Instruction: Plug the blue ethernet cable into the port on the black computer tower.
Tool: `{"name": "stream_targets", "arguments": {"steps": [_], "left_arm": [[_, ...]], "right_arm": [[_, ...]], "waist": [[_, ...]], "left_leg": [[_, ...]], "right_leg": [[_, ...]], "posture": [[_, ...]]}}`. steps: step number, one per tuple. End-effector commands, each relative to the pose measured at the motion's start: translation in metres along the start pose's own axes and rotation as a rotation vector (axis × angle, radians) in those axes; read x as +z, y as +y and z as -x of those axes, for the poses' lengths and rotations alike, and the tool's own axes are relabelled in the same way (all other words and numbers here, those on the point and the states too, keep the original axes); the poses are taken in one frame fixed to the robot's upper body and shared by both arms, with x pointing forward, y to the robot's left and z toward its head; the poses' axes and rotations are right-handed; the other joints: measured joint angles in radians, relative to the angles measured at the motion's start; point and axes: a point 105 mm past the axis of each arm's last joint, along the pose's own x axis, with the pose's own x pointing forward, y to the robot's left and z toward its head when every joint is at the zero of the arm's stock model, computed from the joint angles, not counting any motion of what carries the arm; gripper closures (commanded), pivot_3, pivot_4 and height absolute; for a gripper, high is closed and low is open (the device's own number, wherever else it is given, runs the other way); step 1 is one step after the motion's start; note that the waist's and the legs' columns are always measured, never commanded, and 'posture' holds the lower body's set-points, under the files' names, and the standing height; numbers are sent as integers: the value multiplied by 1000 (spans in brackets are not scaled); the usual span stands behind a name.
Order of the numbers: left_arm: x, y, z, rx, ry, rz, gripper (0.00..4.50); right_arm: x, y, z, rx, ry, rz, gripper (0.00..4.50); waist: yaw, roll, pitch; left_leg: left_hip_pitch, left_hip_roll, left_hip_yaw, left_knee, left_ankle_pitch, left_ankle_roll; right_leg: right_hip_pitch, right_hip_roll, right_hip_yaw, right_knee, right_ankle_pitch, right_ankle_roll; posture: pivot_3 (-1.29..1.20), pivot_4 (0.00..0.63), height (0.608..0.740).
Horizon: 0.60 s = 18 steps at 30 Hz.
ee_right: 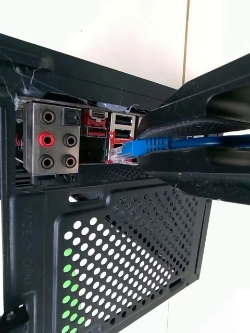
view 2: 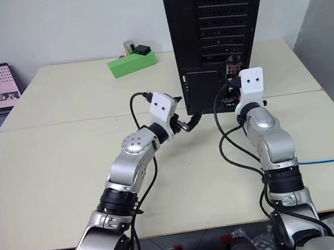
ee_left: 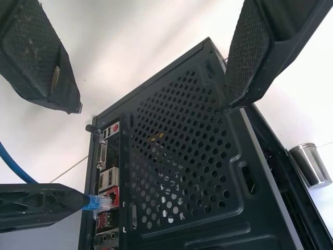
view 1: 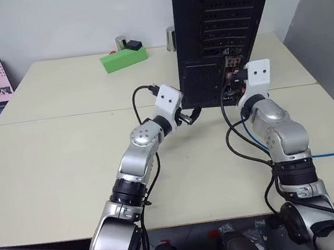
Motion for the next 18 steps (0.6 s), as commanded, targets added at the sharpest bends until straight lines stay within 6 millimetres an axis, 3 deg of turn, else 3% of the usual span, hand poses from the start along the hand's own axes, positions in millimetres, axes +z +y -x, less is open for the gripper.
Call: {"name": "stream_targets", "arguments": {"steps": [1,18], "left_arm": [[17,2,0,5,-54,-16,31],[16,5,0,16,-55,-15,31]], "right_arm": [[20,1,-2,-6,-75,-1,4500],[15,-3,-6,-41,-63,15,4500]], "waist": [[0,0,0],[0,0,0]], "left_leg": [[0,0,0,0,0,0],[0,0,0,0,0,0]], "right_leg": [[0,0,0,0,0,0],[0,0,0,0,0,0]], "posture": [[0,150,740],[0,150,740]]}}
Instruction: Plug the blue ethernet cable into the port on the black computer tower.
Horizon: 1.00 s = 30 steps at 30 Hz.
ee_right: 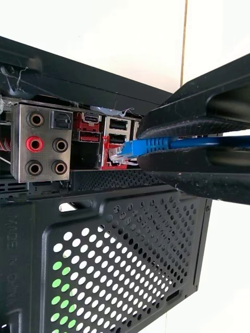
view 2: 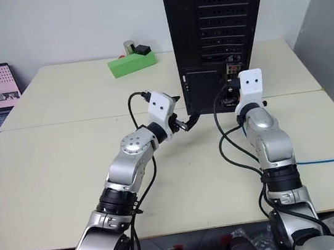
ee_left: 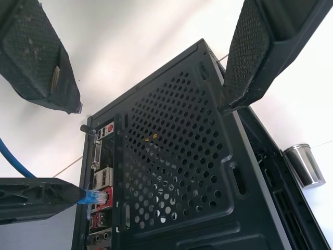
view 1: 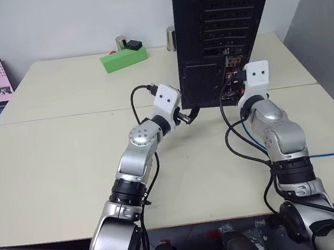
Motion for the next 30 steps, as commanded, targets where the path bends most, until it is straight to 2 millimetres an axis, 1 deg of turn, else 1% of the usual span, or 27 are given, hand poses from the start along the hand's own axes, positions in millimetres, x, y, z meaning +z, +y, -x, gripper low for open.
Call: {"name": "stream_targets", "arguments": {"steps": [1,8,17,30], "left_arm": [[15,2,0,7,-52,-17,31],[14,1,-1,10,-52,-14,31],[14,-2,-2,7,-56,-7,31],[19,-5,-4,-4,-72,13,31]], "right_arm": [[20,-1,-2,-21,-69,-3,4500],[24,-2,-5,-67,-61,-28,4500],[27,17,-6,-90,-38,-98,4500],[30,22,-14,-114,-37,-117,4500]], "waist": [[0,0,0],[0,0,0],[-3,0,0],[-16,0,0]], "left_leg": [[0,0,0,0,0,0],[0,0,0,0,0,0],[0,0,0,0,0,0],[0,0,0,0,0,0]], "right_leg": [[0,0,0,0,0,0],[0,0,0,0,0,0],[0,0,0,0,0,0],[0,0,0,1,0,0]], "posture": [[0,150,740],[0,150,740],[0,150,740],[0,150,740]]}}
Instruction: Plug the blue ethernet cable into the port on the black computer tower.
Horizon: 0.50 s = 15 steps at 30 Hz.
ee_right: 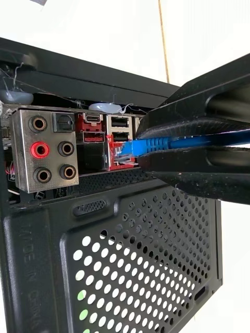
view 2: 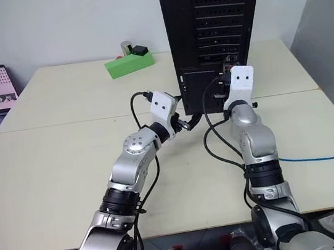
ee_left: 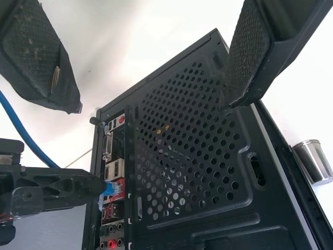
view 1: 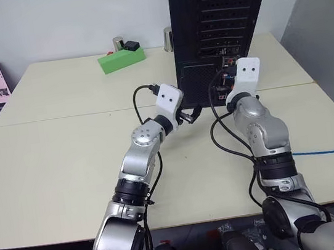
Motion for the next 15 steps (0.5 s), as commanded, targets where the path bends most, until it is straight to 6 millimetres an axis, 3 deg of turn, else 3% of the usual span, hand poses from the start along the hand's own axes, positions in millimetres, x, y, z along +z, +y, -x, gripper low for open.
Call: {"name": "stream_targets", "arguments": {"steps": [1,15], "left_arm": [[18,-1,-1,-10,-65,1,31],[19,-3,0,-23,-68,11,31]], "right_arm": [[25,4,-4,2,-79,-6,4500],[25,5,-9,0,-79,-4,4500]], "waist": [[-3,0,0],[-9,0,0]], "left_leg": [[0,0,0,0,0,0],[1,0,0,0,0,0]], "right_leg": [[0,0,0,0,0,0],[0,0,1,0,1,2]], "posture": [[0,150,740],[0,150,740]]}}
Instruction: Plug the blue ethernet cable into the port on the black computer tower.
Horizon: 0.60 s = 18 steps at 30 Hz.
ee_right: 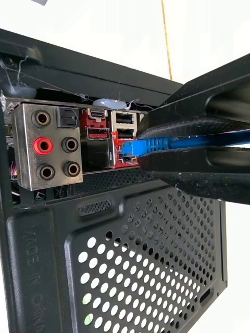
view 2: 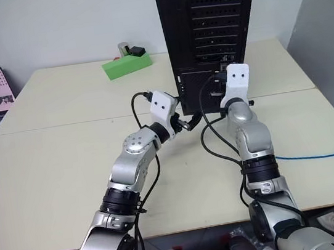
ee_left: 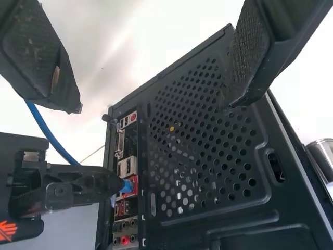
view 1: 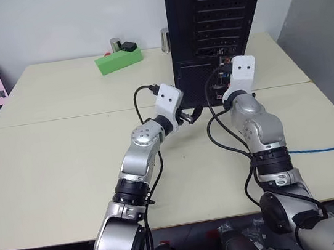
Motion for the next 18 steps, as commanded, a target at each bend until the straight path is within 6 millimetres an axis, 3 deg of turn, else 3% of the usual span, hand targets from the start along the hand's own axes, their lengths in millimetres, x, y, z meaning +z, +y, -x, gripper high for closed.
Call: {"name": "stream_targets", "arguments": {"steps": [1,6,8,18], "left_arm": [[19,-3,-1,-8,-65,-16,31],[18,0,0,-3,-61,-18,31],[17,1,0,0,-59,-19,0],[14,3,4,-46,-36,-2,0]], "right_arm": [[25,0,-2,-5,-80,-14,4500],[22,-1,-1,18,-79,-45,4500],[20,-4,1,19,-77,-46,3803],[8,-12,23,92,-45,-18,1729]], "waist": [[0,0,0],[0,0,0],[0,0,0],[6,0,0]], "left_leg": [[0,0,0,0,0,0],[0,0,0,0,0,0],[0,0,0,0,0,0],[-12,0,0,0,0,0]], "right_leg": [[0,0,0,0,0,0],[0,0,0,0,0,0],[0,0,0,0,0,0],[-10,0,-1,-1,0,0]], "posture": [[0,150,740],[0,150,740],[0,150,740],[0,150,740]]}}
